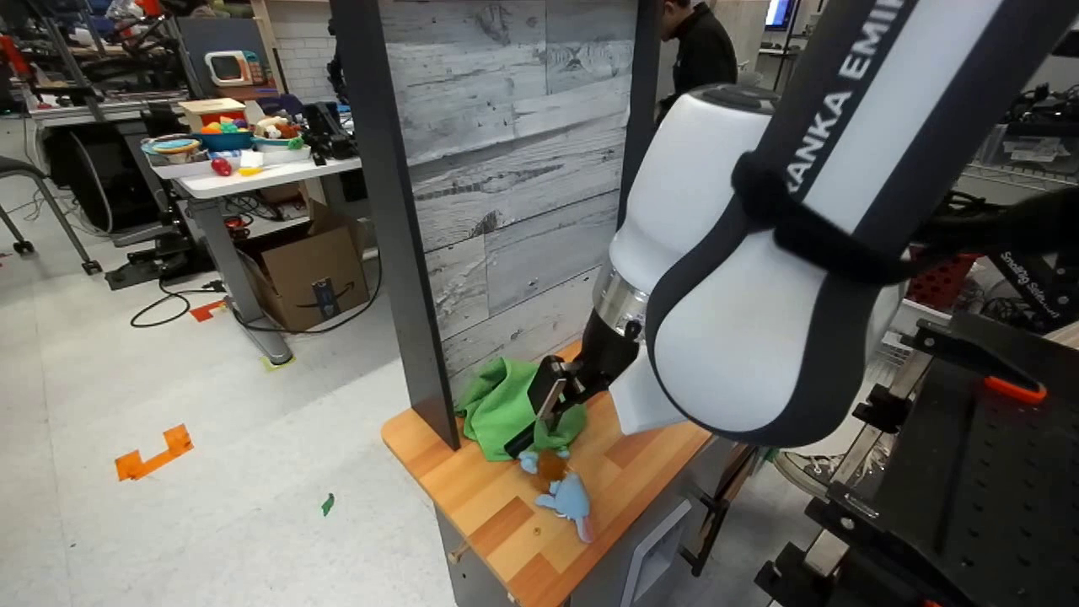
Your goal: Move the green cloth to the left, then pick the blue object and move it to the right on the table
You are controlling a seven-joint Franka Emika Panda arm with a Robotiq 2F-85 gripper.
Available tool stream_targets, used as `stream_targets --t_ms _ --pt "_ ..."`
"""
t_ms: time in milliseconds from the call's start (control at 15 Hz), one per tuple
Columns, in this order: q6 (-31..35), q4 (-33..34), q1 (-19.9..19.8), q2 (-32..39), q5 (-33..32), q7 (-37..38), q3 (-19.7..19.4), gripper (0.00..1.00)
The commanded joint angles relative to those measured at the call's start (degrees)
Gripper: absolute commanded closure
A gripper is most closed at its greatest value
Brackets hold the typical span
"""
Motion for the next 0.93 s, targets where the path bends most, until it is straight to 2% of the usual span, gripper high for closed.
stream_targets --t_ms 0,67,200,533,867 --pt "-2.9 -4.1 -6.8 -5.3 0.7 -4.2 7.1 0.00" --pt "-3.0 -3.9 -8.7 -5.1 0.5 -4.9 8.8 0.00" --pt "-6.1 -2.1 -10.0 -4.2 0.6 -5.7 10.3 0.00" --pt "-12.4 2.4 -6.5 -0.9 1.3 -4.4 7.9 0.00" --pt "-10.1 7.9 -3.2 4.4 2.0 -3.3 7.1 0.00"
